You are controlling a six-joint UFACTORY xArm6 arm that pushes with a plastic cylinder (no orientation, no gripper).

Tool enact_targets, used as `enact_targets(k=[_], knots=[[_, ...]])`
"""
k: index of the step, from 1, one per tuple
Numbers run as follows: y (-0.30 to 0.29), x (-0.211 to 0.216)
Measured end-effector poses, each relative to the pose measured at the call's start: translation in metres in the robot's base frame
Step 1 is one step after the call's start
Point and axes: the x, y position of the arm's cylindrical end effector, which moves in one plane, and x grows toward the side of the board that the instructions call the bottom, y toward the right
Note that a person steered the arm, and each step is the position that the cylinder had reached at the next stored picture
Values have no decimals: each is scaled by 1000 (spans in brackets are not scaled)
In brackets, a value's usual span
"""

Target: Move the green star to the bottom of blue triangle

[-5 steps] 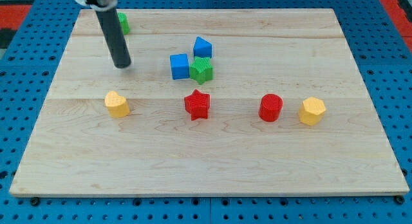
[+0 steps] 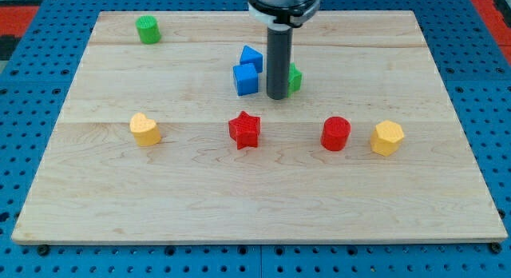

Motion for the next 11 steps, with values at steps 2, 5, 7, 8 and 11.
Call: enact_targets(k=[2,5,7,8,11], knots=[[68,-4],[37,-40],[24,-58],[36,-62],[47,-61]])
